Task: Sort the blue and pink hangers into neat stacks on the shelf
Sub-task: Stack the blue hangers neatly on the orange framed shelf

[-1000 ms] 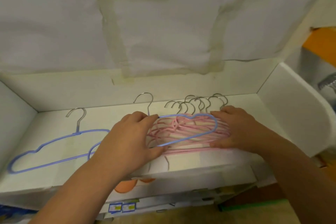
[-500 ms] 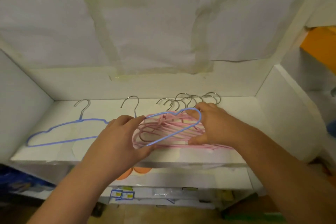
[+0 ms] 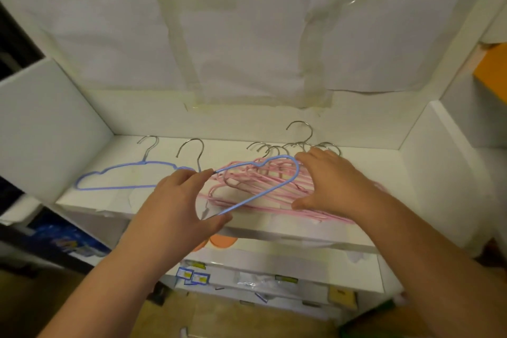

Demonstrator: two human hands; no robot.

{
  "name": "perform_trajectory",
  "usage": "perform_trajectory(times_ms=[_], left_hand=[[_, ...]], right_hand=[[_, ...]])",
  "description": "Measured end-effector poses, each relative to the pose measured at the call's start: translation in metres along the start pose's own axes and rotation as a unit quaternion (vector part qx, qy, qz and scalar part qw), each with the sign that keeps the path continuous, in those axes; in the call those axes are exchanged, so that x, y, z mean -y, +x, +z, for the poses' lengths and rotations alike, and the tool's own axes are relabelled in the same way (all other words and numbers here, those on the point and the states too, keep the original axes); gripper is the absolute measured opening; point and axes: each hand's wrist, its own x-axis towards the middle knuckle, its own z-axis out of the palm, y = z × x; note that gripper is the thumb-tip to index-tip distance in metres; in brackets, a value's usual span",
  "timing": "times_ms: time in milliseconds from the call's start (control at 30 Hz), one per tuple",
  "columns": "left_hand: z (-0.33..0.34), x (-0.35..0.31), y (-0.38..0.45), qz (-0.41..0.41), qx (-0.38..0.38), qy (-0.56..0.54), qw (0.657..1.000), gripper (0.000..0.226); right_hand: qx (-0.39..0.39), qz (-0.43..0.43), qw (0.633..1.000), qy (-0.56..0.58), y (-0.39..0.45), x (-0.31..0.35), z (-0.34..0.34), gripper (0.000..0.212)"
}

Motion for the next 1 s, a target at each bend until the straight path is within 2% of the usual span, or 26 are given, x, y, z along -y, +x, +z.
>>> perform_trajectory(times_ms=[233,400,700,867,1000], left_hand=[[-0.014,0.006,-0.008,0.005,-0.002,0.001,1.000,0.088],[-0.021,0.012,-0.011,0.044,0.002,-0.002,0.999,0.089],[-0.007,-0.002,-0.029,0.200,0.063,-0.040,0.977,0.090],[0.002,-0.051,-0.053,0.296,0.097,-0.081,0.947,0.093],[0.003,-0.109,-0.076,0.382,0.091,-0.090,0.915,0.090]], right_hand=[[-0.051,0.029,0.998,0.022,-0.061,0.022,-0.018,0.097],[-0.066,0.068,0.996,-0.005,-0.108,0.045,-0.022,0.093],[-0.066,0.238,0.969,-0.023,-0.224,0.098,-0.025,0.088],[-0.069,0.347,0.934,-0.044,-0.306,0.116,-0.037,0.088],[-0.090,0.428,0.898,-0.051,-0.376,0.116,-0.048,0.091]])
